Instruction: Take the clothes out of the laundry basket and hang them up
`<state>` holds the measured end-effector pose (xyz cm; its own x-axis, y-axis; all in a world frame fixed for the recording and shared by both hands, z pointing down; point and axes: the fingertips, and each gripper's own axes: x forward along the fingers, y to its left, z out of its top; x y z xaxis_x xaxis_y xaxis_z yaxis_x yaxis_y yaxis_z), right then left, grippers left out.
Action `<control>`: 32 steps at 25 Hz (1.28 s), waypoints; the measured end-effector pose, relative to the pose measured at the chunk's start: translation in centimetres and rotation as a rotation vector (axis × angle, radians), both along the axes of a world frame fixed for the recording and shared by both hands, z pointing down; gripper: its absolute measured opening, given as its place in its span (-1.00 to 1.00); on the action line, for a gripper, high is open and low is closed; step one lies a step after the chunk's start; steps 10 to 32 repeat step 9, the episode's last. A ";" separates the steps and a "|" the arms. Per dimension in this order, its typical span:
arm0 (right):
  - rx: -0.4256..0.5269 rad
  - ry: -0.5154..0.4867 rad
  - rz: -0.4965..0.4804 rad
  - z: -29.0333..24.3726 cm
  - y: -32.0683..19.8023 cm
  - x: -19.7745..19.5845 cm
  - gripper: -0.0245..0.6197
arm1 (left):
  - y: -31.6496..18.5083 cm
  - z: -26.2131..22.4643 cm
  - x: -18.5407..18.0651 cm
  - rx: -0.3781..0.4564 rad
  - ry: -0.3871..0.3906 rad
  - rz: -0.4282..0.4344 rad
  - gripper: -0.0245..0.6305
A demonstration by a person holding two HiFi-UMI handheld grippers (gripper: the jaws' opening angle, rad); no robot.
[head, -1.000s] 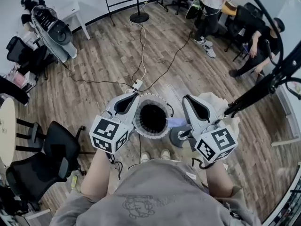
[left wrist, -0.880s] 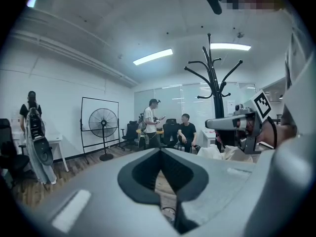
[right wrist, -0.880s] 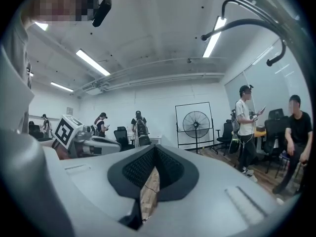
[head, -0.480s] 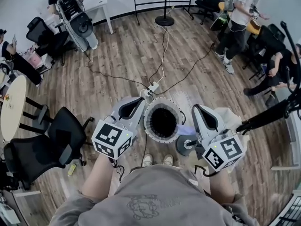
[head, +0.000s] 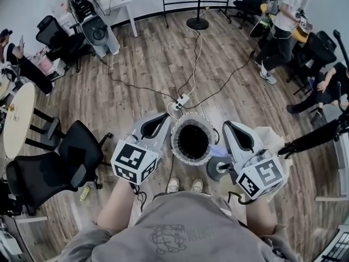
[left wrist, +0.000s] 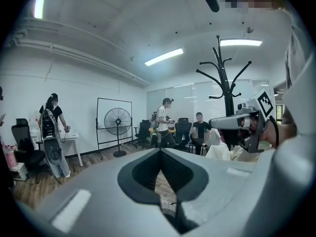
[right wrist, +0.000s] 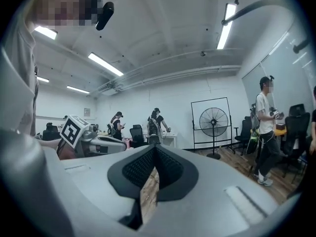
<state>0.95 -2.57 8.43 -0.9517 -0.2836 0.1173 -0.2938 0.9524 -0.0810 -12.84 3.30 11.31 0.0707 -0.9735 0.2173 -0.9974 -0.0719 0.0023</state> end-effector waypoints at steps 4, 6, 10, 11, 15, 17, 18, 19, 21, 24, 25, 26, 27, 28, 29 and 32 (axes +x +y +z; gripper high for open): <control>0.014 0.012 0.009 -0.1 -0.2 0.3 -0.84 | -0.3 -0.2 0.3 0.003 0.003 0.013 -0.92; 0.016 0.013 0.005 0.1 -0.1 0.3 -0.84 | -0.3 0.0 0.5 0.004 0.002 0.016 -0.92; 0.018 0.013 -0.004 0.6 0.0 0.0 -0.84 | -0.3 0.4 0.5 0.005 -0.004 0.016 -0.92; 0.018 0.013 -0.004 0.6 0.0 0.0 -0.84 | -0.3 0.4 0.5 0.005 -0.004 0.016 -0.92; 0.018 0.013 -0.004 0.6 0.0 0.0 -0.84 | -0.3 0.4 0.5 0.005 -0.004 0.016 -0.92; 0.018 0.013 -0.004 0.6 0.0 0.0 -0.84 | -0.3 0.4 0.5 0.005 -0.004 0.016 -0.92; 0.018 0.013 -0.004 0.6 0.0 0.0 -0.84 | -0.3 0.4 0.5 0.005 -0.004 0.016 -0.92; 0.018 0.013 -0.004 0.6 0.0 0.0 -0.84 | -0.3 0.4 0.5 0.005 -0.004 0.016 -0.92; 0.018 0.013 -0.004 0.6 0.0 0.0 -0.84 | -0.3 0.4 0.5 0.005 -0.004 0.016 -0.92; 0.018 0.013 -0.004 0.6 0.0 0.0 -0.84 | -0.3 0.4 0.5 0.005 -0.004 0.016 -0.92; 0.018 0.013 -0.004 0.6 0.0 0.0 -0.84 | -0.3 0.4 0.5 0.005 -0.004 0.016 -0.92; 0.018 0.013 -0.004 0.6 0.0 0.0 -0.84 | -0.3 0.4 0.5 0.005 -0.004 0.016 -0.92; 0.018 0.013 -0.004 0.6 0.0 0.0 -0.84 | -0.3 0.4 0.5 0.005 -0.004 0.016 -0.92; 0.018 0.013 -0.004 0.6 0.0 0.0 -0.84 | -0.3 0.4 0.5 0.005 -0.004 0.016 -0.92; 0.018 0.013 -0.004 0.6 0.0 0.0 -0.84 | -0.3 0.4 0.5 0.005 -0.004 0.016 -0.92; 0.018 0.013 -0.004 0.6 0.0 0.0 -0.84 | -0.3 0.4 0.5 0.005 -0.004 0.016 -0.92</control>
